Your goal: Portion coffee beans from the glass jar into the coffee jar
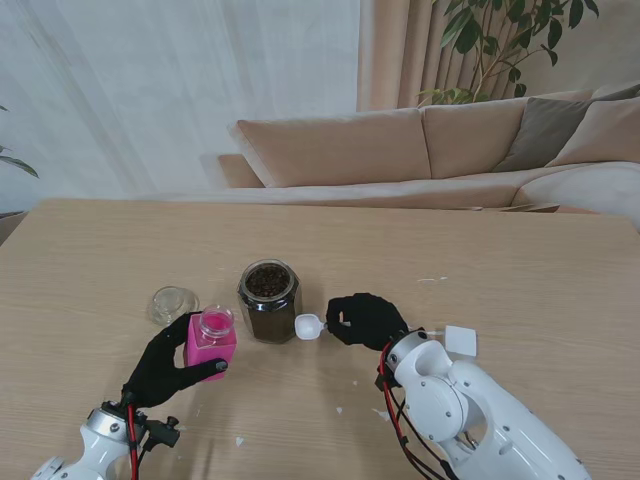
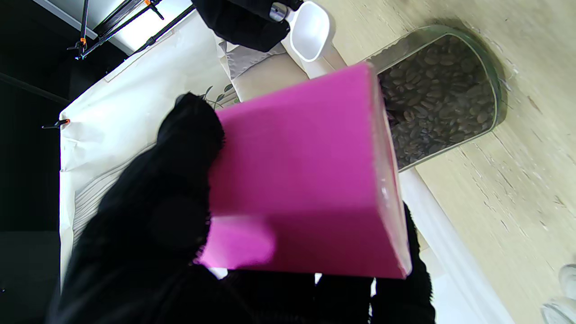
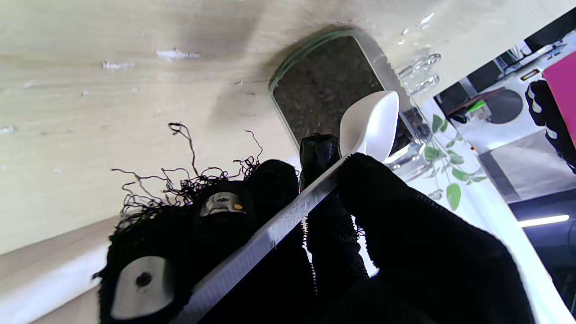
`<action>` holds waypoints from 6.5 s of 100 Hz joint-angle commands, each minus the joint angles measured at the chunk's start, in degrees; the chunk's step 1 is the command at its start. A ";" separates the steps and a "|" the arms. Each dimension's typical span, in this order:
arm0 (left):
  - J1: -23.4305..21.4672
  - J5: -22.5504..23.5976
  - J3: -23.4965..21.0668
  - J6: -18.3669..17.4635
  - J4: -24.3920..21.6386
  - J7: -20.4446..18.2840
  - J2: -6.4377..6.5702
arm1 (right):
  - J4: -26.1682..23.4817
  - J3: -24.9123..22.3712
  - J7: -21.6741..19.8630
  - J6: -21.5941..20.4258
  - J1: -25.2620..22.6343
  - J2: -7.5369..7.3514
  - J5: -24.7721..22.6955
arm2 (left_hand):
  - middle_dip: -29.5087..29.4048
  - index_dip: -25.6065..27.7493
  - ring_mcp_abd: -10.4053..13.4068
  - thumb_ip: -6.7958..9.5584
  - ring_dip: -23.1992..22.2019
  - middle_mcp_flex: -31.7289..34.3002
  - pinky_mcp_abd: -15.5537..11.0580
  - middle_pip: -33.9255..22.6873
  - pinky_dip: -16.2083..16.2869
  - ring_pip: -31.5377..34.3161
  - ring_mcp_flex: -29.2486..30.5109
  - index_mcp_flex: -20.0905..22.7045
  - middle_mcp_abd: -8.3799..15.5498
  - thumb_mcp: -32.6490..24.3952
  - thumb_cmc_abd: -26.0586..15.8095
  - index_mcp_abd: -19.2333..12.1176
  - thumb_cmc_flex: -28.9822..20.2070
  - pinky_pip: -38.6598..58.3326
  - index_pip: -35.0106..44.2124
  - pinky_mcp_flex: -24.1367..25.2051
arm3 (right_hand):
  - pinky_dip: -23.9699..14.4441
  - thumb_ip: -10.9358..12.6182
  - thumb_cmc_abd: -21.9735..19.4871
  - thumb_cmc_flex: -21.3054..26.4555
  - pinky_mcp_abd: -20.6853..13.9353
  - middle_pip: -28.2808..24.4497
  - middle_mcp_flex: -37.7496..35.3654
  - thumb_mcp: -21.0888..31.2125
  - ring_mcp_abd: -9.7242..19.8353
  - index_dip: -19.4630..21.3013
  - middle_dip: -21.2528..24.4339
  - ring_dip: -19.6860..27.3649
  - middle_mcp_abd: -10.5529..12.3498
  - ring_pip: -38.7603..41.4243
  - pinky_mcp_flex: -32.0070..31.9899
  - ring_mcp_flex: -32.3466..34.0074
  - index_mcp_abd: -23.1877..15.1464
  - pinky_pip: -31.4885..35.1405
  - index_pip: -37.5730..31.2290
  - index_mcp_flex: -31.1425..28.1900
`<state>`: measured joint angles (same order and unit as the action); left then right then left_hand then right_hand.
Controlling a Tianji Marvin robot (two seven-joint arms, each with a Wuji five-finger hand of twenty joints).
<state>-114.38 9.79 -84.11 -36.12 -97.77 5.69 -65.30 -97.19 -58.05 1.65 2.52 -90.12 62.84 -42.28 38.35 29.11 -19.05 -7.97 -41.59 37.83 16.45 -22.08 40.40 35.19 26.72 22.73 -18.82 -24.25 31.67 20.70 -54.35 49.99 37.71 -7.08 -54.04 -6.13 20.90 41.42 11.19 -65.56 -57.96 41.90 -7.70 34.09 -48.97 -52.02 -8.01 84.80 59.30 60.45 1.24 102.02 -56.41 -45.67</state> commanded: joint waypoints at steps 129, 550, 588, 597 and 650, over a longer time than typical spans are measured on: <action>2.33 2.58 -0.44 2.55 2.32 1.29 -0.81 | 10.44 20.66 0.81 1.40 30.02 1.22 -13.68 | 1.34 2.69 0.61 2.00 -0.56 1.59 -0.55 -5.98 0.63 -0.22 -1.22 2.92 4.89 -7.92 -8.36 -6.70 -8.30 0.35 6.53 0.60 | 2.08 3.25 -2.28 0.41 -10.16 -2.37 -1.39 -1.30 5.26 2.90 -3.95 0.54 2.92 4.14 7.55 4.60 -3.11 17.96 -1.16 1.47; 7.36 0.46 7.31 11.64 2.96 1.39 -1.11 | -10.30 11.01 -13.32 10.71 17.44 -0.39 -1.10 | 1.96 2.76 0.70 2.14 -0.91 1.73 -0.41 -6.27 1.10 0.42 -1.12 2.54 4.71 -7.35 -8.30 -6.82 -8.54 0.94 7.57 0.38 | 1.75 4.23 -2.50 1.72 -10.46 -2.05 -1.65 -2.31 4.99 4.23 -5.80 -0.03 1.96 5.31 8.96 5.32 -1.25 17.96 -0.07 1.09; 7.44 -0.86 7.81 12.66 2.27 1.18 -1.20 | -10.55 10.92 -12.90 9.37 16.81 -0.57 -3.59 | 2.01 2.77 0.68 2.16 -0.92 1.73 -0.46 -6.29 1.05 0.46 -1.15 2.53 4.87 -7.26 -8.34 -6.79 -8.63 0.87 7.65 0.44 | 1.81 4.22 -2.62 1.81 -10.92 -2.00 -1.58 -2.45 5.35 4.30 -5.84 -0.04 2.15 5.25 8.84 5.39 -1.25 17.96 -0.10 1.16; 7.50 -0.96 7.84 12.74 2.26 1.27 -1.24 | -10.70 10.69 -12.83 9.16 16.52 -0.61 -3.98 | 2.02 2.77 0.67 2.17 -0.92 1.74 -0.49 -6.29 1.05 0.46 -1.18 2.52 4.75 -7.26 -8.35 -6.82 -8.62 0.86 7.67 0.43 | 1.84 4.20 -2.69 1.79 -11.07 -2.00 -1.58 -2.53 5.35 4.33 -5.87 -0.05 2.25 5.25 8.84 5.40 -1.28 17.96 -0.10 1.23; 7.86 -0.70 8.09 14.13 2.20 1.27 -1.25 | -11.57 9.95 -12.04 8.50 15.36 -0.59 -4.39 | 1.97 2.67 0.63 2.20 -0.91 1.63 -0.49 -6.27 1.04 0.43 -1.23 2.52 4.73 -7.09 -8.40 -6.71 -8.69 0.81 7.60 0.49 | 1.95 4.21 -2.70 1.86 -11.37 -1.98 -1.59 -2.62 5.56 4.42 -5.97 -0.10 2.26 5.23 8.98 5.49 -1.26 17.96 -0.17 1.26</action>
<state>-106.36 9.09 -76.20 -22.27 -94.86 7.87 -66.19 -108.33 -48.23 -9.71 11.31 -74.40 62.18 -46.52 38.34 29.11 -19.04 -7.97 -41.59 37.82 16.45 -22.09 40.45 35.18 26.71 22.73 -18.82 -24.25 31.67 20.70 -54.38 50.02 37.71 -7.06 -51.45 -3.47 19.55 40.49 5.18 -66.13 -58.04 39.50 -2.02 37.70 -53.86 -51.92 -3.77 86.98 65.74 63.96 0.08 102.12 -56.00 -44.77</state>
